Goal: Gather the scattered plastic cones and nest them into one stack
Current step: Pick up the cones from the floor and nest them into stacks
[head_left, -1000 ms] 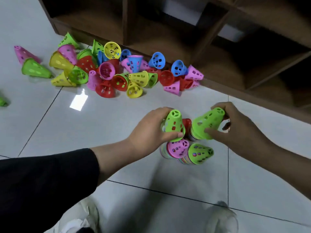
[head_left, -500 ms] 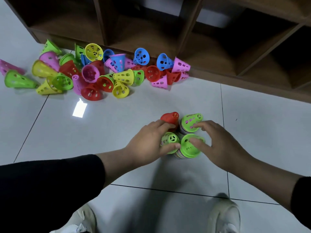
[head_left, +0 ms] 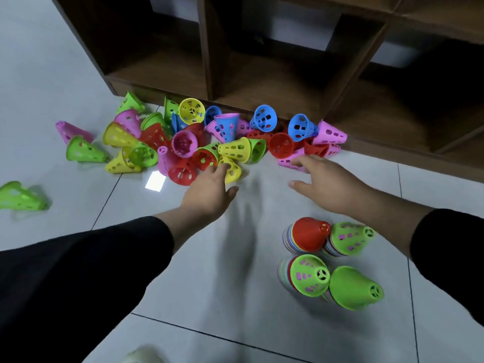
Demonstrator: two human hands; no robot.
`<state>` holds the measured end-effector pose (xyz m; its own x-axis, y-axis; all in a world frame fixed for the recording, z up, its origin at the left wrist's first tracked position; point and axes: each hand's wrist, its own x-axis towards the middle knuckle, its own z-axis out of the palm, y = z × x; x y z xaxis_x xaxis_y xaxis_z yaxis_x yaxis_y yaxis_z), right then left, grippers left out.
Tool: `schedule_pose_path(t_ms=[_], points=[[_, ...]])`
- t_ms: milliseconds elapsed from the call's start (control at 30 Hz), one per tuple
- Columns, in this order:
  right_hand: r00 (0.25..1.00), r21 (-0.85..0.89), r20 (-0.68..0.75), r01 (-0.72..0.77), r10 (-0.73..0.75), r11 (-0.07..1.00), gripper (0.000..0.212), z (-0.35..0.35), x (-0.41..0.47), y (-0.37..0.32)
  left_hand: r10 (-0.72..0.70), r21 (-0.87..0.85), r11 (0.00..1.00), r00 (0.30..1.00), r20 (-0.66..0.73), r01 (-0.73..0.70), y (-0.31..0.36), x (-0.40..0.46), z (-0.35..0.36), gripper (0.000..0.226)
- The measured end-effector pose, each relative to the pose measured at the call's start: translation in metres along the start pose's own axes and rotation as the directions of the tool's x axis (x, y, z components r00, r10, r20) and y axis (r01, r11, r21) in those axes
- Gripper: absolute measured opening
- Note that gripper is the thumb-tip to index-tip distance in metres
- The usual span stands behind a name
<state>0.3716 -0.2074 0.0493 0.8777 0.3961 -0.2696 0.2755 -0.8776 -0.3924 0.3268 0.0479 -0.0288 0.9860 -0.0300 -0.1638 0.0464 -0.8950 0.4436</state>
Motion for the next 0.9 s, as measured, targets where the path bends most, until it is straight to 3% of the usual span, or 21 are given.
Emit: schedule_pose_path(t_ms=[100, 300, 433, 500, 600, 733, 900], points=[[0.997, -0.109, 0.041, 0.075, -0.071, 0.991, 0.057, 0.015, 0.055, -0.012, -0.072, 0.013, 0.997, 0.997, 0.006, 0.072, -0.014, 0.029, 0.003, 0.062], [0.982, -0.269, 0.139, 0.162, -0.128, 0.949, 0.063, 0.053, 0.135, -0.027, -0.18, 0.022, 0.984, 0.969, 0.169, 0.179, -0.02, 0.065, 0.025, 0.058], [0.983, -0.39, 0.163, 0.145, -0.087, 0.909, 0.068, 0.074, 0.162, -0.03, -0.235, -0.041, 0.97, 0.967, 0.102, 0.24, -0.02, 0.074, 0.033, 0.042], [0.988, -0.45, 0.132, 0.135, -0.084, 0.883, 0.071, 0.082, 0.165, -0.034, -0.293, -0.086, 0.95, 0.953, 0.07, 0.299, -0.02, 0.077, 0.034, 0.047], [0.994, -0.428, 0.077, 0.103, -0.077, 0.898, 0.063, 0.089, 0.163, -0.043, -0.376, -0.179, 0.907, 0.925, 0.061, 0.381, -0.018, 0.08, 0.033, 0.066], [0.995, -0.466, 0.02, 0.098, -0.101, 0.88, 0.059, 0.094, 0.158, -0.045, -0.472, -0.295, 0.835, 0.88, 0.052, 0.465, -0.004, 0.075, 0.03, 0.072], [0.993, -0.454, 0.058, 0.114, -0.099, 0.883, 0.067, 0.09, 0.149, -0.045, -0.494, -0.166, 0.838, 0.852, 0.172, 0.519, 0.0, 0.068, 0.038, 0.066]])
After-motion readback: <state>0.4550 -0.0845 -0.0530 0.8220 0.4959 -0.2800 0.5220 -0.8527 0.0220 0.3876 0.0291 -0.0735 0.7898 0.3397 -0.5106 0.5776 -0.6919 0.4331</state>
